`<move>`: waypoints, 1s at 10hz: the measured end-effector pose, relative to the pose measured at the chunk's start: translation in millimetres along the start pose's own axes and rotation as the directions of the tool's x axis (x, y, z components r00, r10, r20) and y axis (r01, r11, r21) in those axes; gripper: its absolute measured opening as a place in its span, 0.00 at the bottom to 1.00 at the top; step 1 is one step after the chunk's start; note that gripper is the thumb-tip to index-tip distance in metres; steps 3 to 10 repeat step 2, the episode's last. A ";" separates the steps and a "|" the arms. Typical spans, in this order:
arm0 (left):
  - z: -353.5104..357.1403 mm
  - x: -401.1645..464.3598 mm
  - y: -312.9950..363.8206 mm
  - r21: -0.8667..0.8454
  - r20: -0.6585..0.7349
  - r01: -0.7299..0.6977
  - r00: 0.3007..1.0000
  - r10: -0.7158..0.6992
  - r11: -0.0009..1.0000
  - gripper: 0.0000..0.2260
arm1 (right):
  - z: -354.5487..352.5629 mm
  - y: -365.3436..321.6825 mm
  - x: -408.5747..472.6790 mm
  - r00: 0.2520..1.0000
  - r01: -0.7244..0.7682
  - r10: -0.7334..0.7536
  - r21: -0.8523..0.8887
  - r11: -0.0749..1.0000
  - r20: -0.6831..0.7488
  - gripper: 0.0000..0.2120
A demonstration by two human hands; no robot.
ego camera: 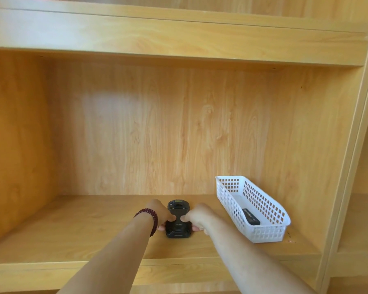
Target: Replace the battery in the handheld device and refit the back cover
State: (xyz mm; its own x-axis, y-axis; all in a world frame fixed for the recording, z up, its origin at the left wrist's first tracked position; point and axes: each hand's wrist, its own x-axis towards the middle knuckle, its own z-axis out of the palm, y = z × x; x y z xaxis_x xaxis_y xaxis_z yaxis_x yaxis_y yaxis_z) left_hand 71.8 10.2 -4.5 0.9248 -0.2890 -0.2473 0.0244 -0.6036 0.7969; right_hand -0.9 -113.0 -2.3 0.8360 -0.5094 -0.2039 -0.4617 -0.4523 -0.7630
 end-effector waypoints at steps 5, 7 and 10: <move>3.7 -4.4 3.6 0.145 -0.021 -0.002 1.000 0.005 0.989 0.10 | 3.4 0.5 -2.7 1.000 0.006 -0.007 -0.068 0.998 -0.002 0.21; 3.7 -4.4 3.6 0.145 -0.021 -0.002 1.000 0.005 0.989 0.10 | 3.4 0.5 -2.7 1.000 0.006 -0.007 -0.068 0.998 -0.002 0.21; 3.7 -4.4 3.6 0.145 -0.021 -0.002 1.000 0.005 0.989 0.10 | 3.4 0.5 -2.7 1.000 0.006 -0.007 -0.068 0.998 -0.002 0.21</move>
